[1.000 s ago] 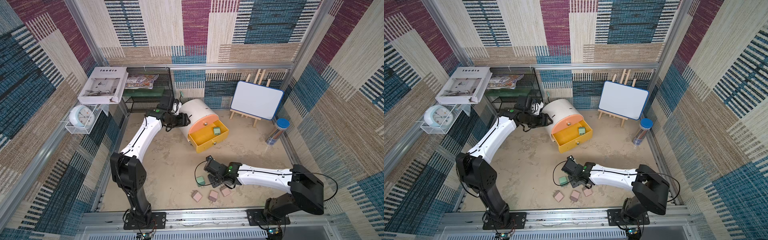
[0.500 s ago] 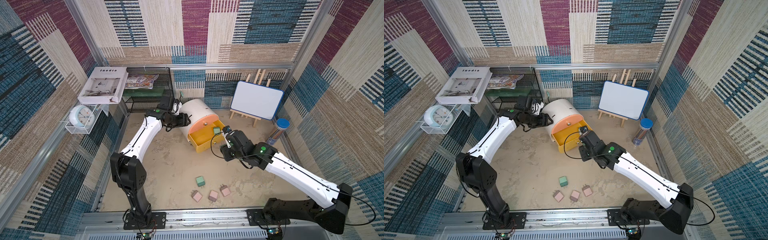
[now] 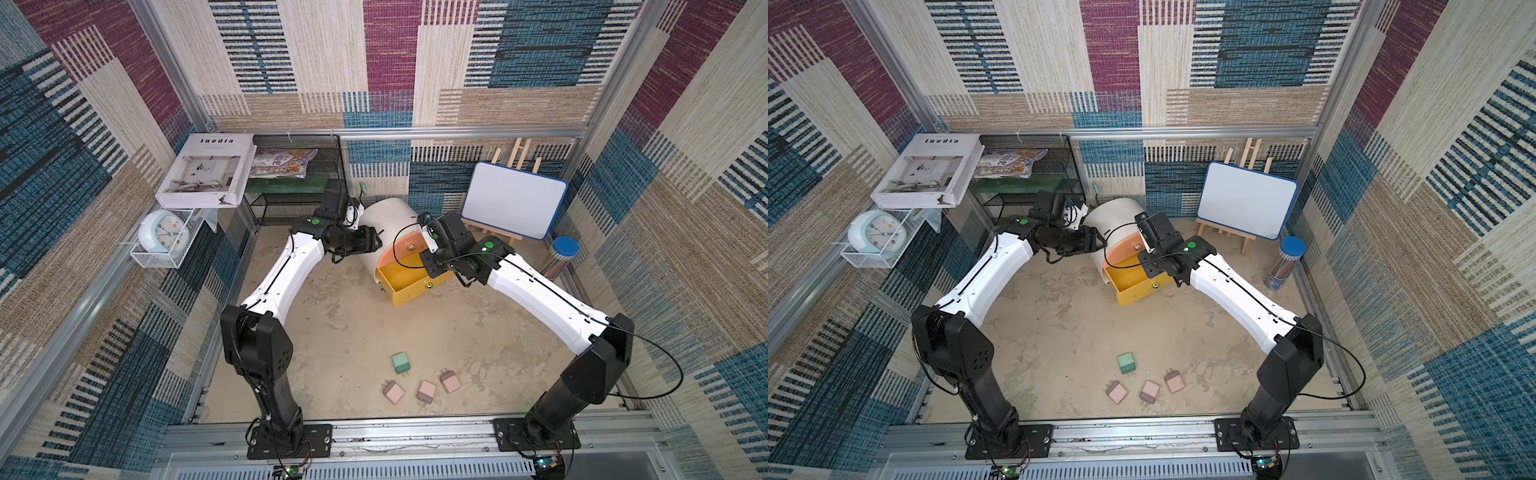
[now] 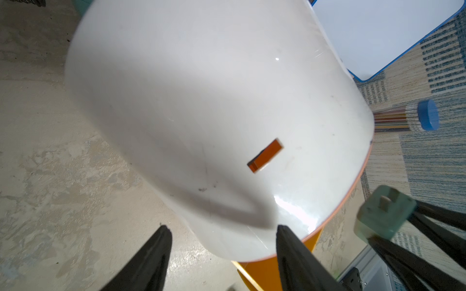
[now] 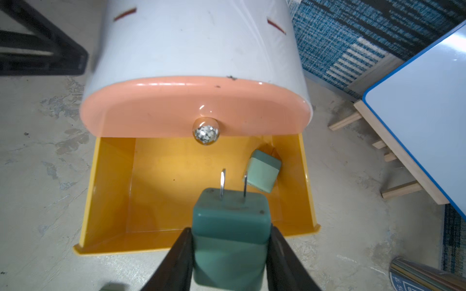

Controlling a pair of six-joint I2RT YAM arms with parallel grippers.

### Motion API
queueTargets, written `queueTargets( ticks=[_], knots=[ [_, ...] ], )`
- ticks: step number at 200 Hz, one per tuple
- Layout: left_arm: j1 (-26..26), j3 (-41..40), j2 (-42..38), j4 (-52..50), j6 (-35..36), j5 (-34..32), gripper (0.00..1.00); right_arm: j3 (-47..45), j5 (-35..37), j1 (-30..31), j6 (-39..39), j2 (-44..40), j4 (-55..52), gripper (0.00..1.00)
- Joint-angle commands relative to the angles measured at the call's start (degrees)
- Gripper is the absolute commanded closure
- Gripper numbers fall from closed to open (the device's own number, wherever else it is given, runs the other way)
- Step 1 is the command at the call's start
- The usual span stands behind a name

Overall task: Place the plugs into the drawer by color
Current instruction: Place the plug in the drawer.

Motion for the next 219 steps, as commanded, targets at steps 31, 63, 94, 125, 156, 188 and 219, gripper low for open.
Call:
queueTargets(
  ticks=[31,63,94,125,156,188,219],
  knots=[
    [0.01,-0.14,-0.21,1.22,0.04,0.92,0.3,-2.94,-6.52,-2.22,-1.29,1.57,1.18,0.59],
    [-0.14,-0.14,-0.12,1.21,-0.04,1.1,0.3,-5.21,-8.21,-3.42,-1.34,2.25,2.07,0.59],
    [-0.25,-0.23,-0.12,1.15,0.04,0.84,0.3,-5.93,-7.68,-3.86,-1.64,2.95,2.65,0.59],
    [-0.49,-0.15,0.07,1.17,0.04,0.76,0.3,-5.44,-6.26,-4.08,-2.29,4.53,2.86,0.58],
    [-0.52,-0.24,0.01,1.21,0.23,0.4,0.3,-4.8,-5.69,-4.26,-2.65,6.03,2.84,0.57],
    [-0.52,-0.15,0.1,1.21,0.31,0.41,0.3,-3.91,-5.76,-4.39,-2.98,6.41,2.93,0.52],
    [-0.45,-0.15,0.05,1.22,0.4,0.29,0.3,-3.42,-5.86,-4.44,-3.11,6.24,2.94,0.46]
  ],
)
